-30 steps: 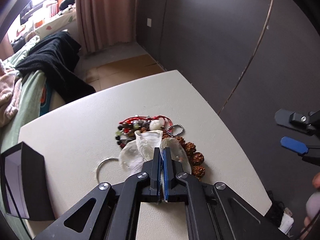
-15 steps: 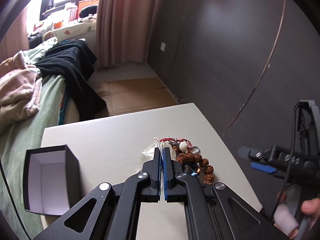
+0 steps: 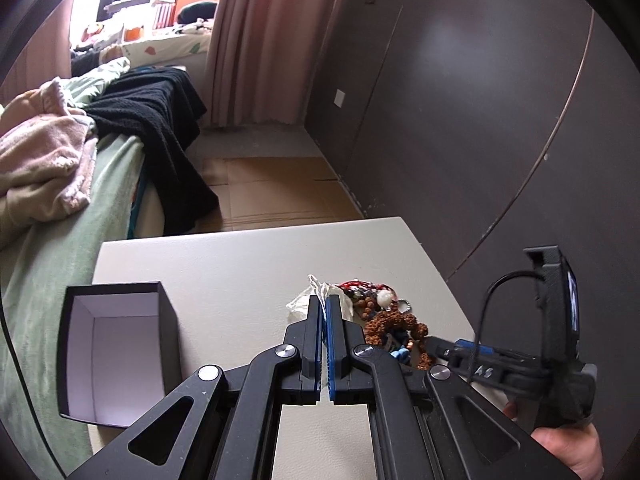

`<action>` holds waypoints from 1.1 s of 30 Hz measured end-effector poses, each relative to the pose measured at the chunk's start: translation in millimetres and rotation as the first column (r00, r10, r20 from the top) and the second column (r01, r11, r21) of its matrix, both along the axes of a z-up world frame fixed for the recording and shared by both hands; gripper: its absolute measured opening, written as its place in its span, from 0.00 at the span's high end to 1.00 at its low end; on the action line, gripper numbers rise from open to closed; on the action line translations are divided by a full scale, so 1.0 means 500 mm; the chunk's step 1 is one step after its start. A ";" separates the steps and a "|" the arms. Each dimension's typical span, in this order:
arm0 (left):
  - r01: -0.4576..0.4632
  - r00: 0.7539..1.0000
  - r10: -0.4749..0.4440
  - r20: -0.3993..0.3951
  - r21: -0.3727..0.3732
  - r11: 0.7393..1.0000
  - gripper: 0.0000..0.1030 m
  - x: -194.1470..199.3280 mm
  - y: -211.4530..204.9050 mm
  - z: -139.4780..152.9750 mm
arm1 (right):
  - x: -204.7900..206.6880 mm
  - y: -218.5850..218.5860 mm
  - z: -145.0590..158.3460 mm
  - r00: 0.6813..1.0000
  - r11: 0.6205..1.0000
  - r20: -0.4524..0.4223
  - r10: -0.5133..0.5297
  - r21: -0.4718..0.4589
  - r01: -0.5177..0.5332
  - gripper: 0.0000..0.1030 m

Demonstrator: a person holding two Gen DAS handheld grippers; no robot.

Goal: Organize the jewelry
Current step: 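Carry the scrunchie to the black box with left while right grasps brown bracelet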

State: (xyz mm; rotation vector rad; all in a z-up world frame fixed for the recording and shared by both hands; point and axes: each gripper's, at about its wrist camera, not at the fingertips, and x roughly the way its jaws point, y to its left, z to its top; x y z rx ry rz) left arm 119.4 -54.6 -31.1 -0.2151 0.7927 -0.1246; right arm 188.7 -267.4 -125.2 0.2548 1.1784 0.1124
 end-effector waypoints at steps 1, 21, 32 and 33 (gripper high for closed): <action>-0.006 1.000 0.006 -0.001 -0.002 1.000 0.99 -0.002 0.002 -0.001 | 0.000 0.012 -0.001 1.000 1.000 -0.002 0.017 -0.022 -0.017 0.52; -0.057 0.998 0.057 0.018 0.005 0.998 0.99 -0.064 0.031 0.025 | -0.062 0.008 0.085 0.988 0.984 0.120 0.093 0.140 -0.109 0.81; -0.132 0.990 0.132 0.045 -0.021 0.991 0.99 -0.090 0.093 0.047 | -0.087 0.009 0.122 0.979 0.956 0.191 0.066 0.270 -0.117 0.81; -0.142 0.989 0.143 0.046 -0.027 0.990 0.99 -0.092 0.103 0.050 | -0.088 0.009 0.124 0.979 0.952 0.194 0.066 0.280 -0.120 0.81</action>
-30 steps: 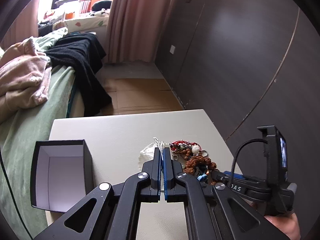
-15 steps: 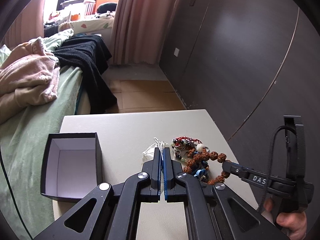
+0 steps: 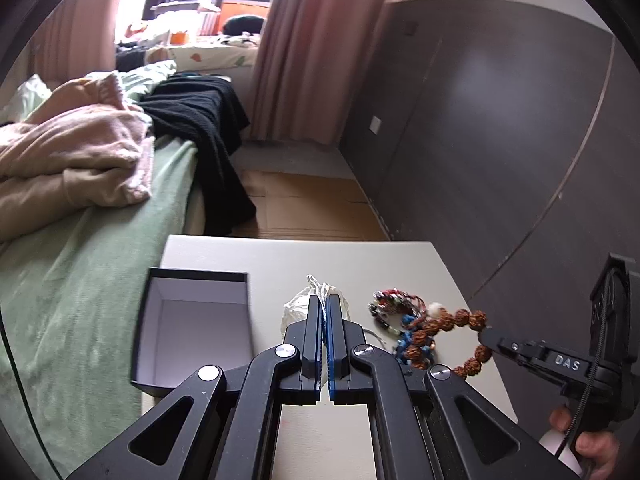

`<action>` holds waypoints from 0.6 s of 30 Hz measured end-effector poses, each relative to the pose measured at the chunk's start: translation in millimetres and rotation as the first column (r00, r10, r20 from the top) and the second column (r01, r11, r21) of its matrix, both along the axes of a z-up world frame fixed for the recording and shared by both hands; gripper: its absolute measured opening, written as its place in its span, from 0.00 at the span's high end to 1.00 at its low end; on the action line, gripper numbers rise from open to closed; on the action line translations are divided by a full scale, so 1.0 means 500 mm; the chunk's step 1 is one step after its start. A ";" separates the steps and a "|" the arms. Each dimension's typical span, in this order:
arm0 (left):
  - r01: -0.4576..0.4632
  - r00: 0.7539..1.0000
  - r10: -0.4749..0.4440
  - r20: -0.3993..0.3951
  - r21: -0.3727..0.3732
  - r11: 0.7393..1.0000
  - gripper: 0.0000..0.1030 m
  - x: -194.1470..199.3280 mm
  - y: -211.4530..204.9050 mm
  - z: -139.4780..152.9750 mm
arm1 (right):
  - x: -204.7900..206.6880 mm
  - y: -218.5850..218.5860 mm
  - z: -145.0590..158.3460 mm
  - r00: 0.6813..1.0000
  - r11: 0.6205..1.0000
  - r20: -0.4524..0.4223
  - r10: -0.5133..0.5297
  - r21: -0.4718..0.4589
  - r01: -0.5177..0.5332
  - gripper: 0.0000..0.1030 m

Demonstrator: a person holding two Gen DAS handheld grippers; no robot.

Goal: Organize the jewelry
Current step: 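Carry the scrunchie to the black box with left while right grasps brown bracelet, then release the scrunchie into the box with the left gripper while the right gripper drops the brown bead bracelet in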

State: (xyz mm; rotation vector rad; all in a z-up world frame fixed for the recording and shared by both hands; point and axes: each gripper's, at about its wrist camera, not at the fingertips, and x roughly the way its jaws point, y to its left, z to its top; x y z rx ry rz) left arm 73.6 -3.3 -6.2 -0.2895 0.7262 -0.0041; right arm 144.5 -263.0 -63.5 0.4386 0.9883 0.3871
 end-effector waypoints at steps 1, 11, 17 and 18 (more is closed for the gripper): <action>-0.012 1.000 0.012 0.002 -0.007 1.000 0.99 0.000 0.011 0.002 | -0.001 0.001 0.001 1.000 1.000 0.004 0.006 0.020 -0.006 0.81; -0.132 0.991 0.131 -0.009 -0.069 0.989 0.98 -0.004 0.108 0.004 | -0.001 0.036 0.006 0.997 0.987 0.042 0.068 0.139 -0.073 0.81; -0.186 0.981 0.177 -0.077 -0.139 0.973 0.52 0.003 0.155 -0.014 | -0.004 0.087 0.013 0.991 0.977 0.081 0.109 0.176 -0.122 0.81; -0.200 0.979 0.193 -0.066 -0.143 0.969 0.36 -0.002 0.161 -0.011 | -0.005 0.097 0.015 0.989 0.974 0.089 0.119 0.182 -0.134 0.81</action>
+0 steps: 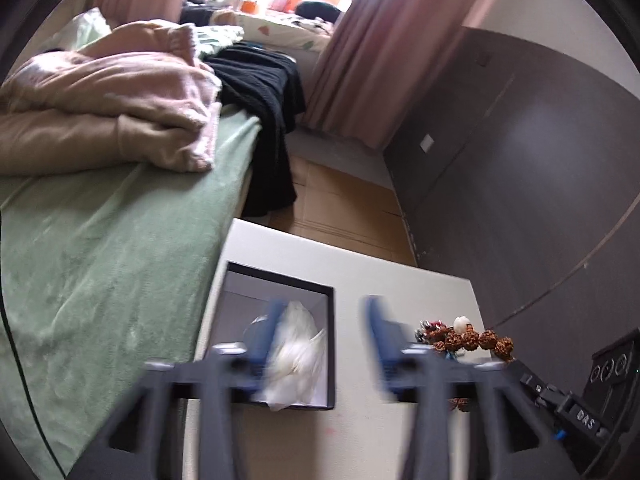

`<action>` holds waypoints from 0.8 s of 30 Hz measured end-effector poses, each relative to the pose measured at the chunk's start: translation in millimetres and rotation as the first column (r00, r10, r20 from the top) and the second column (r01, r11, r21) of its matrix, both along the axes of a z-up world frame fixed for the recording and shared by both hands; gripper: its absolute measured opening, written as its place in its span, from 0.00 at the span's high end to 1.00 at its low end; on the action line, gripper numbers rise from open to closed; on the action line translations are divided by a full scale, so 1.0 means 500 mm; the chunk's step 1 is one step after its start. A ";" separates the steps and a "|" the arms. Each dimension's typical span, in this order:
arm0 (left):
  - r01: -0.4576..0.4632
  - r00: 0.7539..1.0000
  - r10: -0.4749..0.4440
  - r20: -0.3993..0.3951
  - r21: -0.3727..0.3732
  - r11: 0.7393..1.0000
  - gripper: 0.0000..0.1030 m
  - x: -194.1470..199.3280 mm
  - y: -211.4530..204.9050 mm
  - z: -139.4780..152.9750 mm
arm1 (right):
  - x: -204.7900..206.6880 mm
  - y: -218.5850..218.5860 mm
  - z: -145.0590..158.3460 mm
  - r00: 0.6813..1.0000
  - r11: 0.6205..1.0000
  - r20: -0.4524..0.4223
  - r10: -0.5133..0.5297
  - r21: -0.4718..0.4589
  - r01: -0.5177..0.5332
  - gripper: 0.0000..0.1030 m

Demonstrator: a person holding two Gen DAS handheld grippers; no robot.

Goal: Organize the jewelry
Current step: 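Release the scrunchie into the box with the left gripper while the right gripper drops the brown bead bracelet in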

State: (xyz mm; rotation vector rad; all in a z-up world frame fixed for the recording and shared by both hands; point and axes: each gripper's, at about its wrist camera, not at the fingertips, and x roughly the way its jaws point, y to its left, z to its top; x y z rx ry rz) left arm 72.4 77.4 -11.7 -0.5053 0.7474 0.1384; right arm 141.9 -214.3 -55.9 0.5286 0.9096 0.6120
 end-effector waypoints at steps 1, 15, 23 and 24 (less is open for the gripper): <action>-0.012 1.000 0.012 0.017 0.000 1.000 0.30 -0.006 0.006 0.005 | -0.001 0.013 0.003 1.000 1.000 0.010 0.012 0.004 -0.012 0.81; -0.158 0.983 0.165 0.077 -0.089 0.983 0.29 -0.069 0.115 0.034 | -0.001 0.206 0.054 0.972 0.972 0.082 0.221 0.067 -0.227 0.81; -0.147 0.986 0.153 0.070 -0.077 0.986 0.29 -0.068 0.108 0.035 | 0.021 0.240 0.004 0.980 0.979 -0.007 0.200 -0.026 -0.200 0.43; -0.140 0.987 0.146 0.071 -0.076 0.987 0.29 -0.067 0.101 0.035 | 0.021 0.221 0.005 0.983 0.983 -0.004 0.182 -0.029 -0.182 0.43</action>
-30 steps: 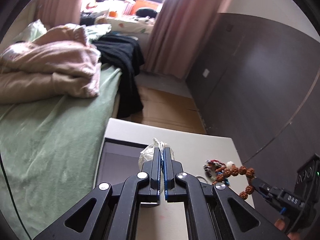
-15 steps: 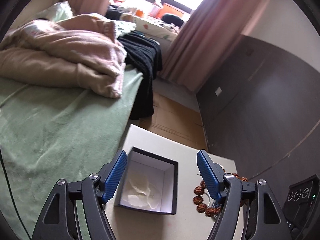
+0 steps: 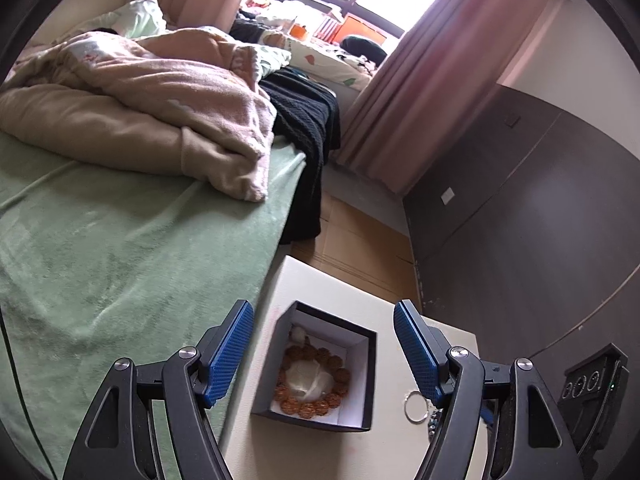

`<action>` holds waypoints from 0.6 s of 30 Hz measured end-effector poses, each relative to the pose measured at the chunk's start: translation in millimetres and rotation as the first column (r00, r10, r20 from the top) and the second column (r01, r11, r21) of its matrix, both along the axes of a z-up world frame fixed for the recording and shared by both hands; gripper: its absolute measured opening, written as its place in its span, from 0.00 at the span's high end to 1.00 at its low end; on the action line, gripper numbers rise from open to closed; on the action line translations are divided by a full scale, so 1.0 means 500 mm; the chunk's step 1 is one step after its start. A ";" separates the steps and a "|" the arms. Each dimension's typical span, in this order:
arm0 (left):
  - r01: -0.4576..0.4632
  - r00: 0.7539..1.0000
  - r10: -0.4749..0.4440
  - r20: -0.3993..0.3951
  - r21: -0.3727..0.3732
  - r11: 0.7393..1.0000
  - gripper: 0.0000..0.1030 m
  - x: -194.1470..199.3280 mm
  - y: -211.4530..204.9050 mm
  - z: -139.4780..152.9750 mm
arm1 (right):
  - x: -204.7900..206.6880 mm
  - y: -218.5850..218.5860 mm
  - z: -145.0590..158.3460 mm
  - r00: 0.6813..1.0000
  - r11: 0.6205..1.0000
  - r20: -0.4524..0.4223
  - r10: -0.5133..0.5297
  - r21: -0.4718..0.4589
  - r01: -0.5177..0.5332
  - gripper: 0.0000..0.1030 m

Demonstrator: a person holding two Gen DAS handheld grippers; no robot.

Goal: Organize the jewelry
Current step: 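Release the scrunchie into the box with the left gripper while the right gripper drops the brown bead bracelet in, then close the left gripper on the blue beaded bracelet in the pile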

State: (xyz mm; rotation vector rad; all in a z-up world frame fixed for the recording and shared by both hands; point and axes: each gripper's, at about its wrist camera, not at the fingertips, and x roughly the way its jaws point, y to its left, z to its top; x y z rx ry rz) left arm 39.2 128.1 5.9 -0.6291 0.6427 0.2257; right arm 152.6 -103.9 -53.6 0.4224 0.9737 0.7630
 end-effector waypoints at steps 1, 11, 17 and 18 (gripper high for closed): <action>0.010 1.000 -0.010 0.000 0.002 1.000 0.29 0.004 -0.008 0.000 | 0.000 -0.022 0.002 1.000 1.000 0.002 -0.019 -0.001 0.019 0.43; 0.139 0.990 -0.138 -0.016 0.130 0.982 0.29 0.039 -0.131 0.002 | -0.014 -0.218 0.030 0.966 0.963 0.015 -0.256 -0.085 0.257 0.37; 0.228 0.974 -0.226 -0.032 0.160 0.960 0.29 0.060 -0.204 -0.014 | -0.018 -0.280 0.031 0.947 0.935 0.007 -0.323 -0.154 0.320 0.37; 0.243 0.970 -0.240 -0.038 0.166 0.956 0.29 0.064 -0.218 -0.017 | -0.018 -0.291 0.030 0.943 0.931 -0.001 -0.333 -0.156 0.329 0.37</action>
